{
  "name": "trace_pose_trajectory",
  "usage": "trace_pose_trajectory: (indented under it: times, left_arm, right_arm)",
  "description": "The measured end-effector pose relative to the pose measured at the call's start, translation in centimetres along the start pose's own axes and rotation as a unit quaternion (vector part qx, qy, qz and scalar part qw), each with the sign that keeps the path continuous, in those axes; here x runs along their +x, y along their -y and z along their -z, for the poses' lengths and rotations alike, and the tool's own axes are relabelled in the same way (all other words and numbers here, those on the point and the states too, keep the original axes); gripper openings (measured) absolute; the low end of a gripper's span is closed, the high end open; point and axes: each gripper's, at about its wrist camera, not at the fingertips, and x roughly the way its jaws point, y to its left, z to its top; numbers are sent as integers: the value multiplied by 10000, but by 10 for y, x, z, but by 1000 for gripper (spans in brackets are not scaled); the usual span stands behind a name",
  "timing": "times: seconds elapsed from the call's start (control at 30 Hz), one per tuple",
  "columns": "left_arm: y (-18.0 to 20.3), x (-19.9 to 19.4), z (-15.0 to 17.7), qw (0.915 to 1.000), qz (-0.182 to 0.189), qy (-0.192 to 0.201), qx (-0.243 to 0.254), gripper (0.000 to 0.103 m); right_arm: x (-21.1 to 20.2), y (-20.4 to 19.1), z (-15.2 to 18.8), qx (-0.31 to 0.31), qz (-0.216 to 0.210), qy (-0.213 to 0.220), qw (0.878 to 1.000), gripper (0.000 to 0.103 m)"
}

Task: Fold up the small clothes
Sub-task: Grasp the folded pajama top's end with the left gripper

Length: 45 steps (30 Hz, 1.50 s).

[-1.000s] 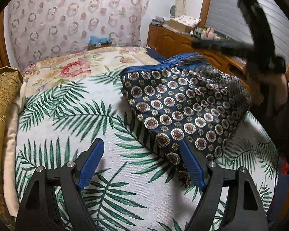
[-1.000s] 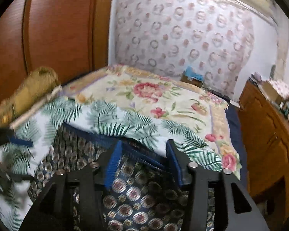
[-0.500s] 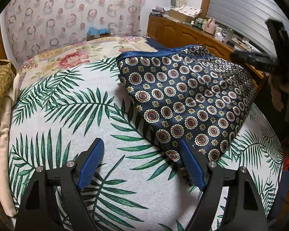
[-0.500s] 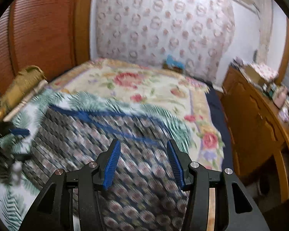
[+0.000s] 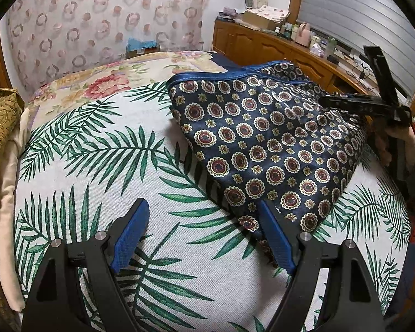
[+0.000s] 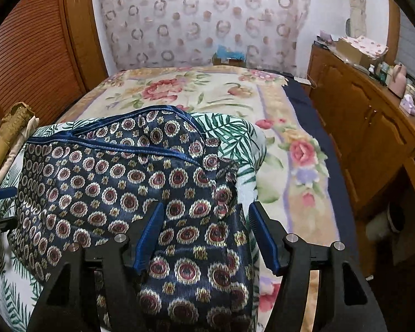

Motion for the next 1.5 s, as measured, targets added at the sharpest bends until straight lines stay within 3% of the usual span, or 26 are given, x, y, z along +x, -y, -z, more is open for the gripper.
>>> trace_pose_trajectory:
  times: [0.43,0.53,0.9,1.07,1.2,1.23,1.33,1.4,1.5]
  left_arm:
    - [1,-1,-1,10000,-27,-15,26,82]
    - [-2,-2,-3,9999,39,4,-104,82]
    - [-22,10,-52,9976,397,61,-568,81]
    - [-29,29,-59,9953,584,-146,-755,61]
    - [-22,31,-55,9966,498,-121,-645,59]
    - [-21,30,-54,9966,524,-113,-631,52]
    - [-14,32,-52,9950,792,-178,-588,24]
    - [-10,31,-51,9954,801,-176,-492,17]
    - [-9,22,-53,9942,933,-82,-526,10]
  right_arm:
    - [21,15,0,123,-487,-63,9987,68]
    - [21,12,0,32,-444,-66,9990,63]
    - [20,7,2,-51,-366,-72,9993,59]
    - [19,6,3,-61,-350,-74,9993,59]
    - [19,6,3,-67,-347,-76,9993,58]
    - [19,6,3,-70,-351,-74,9993,58]
    - [17,3,3,-153,-513,-45,9986,37]
    - [16,-2,3,-277,-597,-35,9978,22]
    - [13,-5,4,-390,-577,10,9976,17]
